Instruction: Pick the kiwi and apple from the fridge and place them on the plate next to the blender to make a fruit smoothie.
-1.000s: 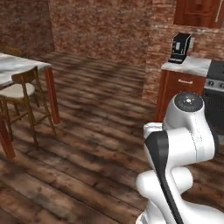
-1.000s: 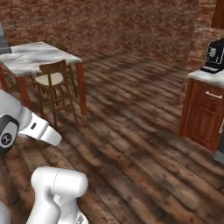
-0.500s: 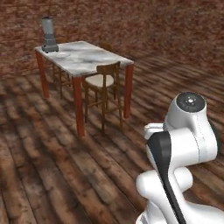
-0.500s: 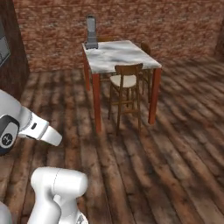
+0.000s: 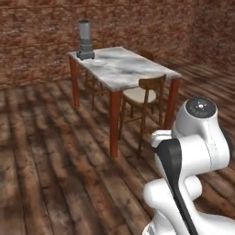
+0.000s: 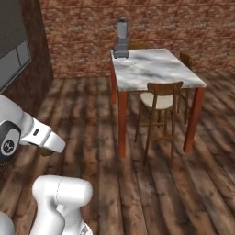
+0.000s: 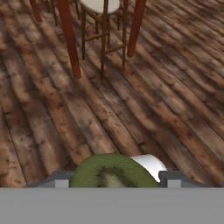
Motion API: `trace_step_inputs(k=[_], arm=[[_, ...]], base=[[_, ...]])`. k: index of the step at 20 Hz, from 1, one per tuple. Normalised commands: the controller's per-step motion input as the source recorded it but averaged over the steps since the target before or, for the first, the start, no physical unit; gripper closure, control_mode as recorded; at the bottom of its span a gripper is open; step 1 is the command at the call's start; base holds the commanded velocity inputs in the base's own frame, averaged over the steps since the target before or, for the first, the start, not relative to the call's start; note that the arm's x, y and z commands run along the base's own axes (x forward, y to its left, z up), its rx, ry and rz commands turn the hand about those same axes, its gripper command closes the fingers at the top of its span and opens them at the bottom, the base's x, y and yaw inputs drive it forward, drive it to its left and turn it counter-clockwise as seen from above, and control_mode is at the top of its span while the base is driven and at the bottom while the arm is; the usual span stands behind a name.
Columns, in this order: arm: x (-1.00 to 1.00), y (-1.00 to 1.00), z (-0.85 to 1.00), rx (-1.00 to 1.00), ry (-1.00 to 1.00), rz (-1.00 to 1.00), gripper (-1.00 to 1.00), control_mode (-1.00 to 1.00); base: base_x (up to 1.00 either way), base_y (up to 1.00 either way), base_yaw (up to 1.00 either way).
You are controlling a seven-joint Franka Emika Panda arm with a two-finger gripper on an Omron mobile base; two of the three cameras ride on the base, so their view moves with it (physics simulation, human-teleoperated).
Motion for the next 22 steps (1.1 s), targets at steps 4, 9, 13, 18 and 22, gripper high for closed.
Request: trace_step_inputs(k=[4,9,13,18,22], arm=[[0.0,0.0,0.0,0.0,0.0,0.0,1.0,1.0],[0.0,0.0,0.0,0.0,0.0,0.0,1.0,1.0],[0.0,0.0,0.0,0.0,0.0,0.0,1.0,1.0],[0.0,0.0,0.0,0.0,0.0,0.0,1.0,1.0],[0.0,0.0,0.0,0.0,0.0,0.0,1.0,1.0]], base=[[1.0,0.43,-0.06],[1.0,0.65,-0.13],[1.0,0.9,-0.29],[1.0,0.76,-0.35],[1.0,0.74,-0.34]])
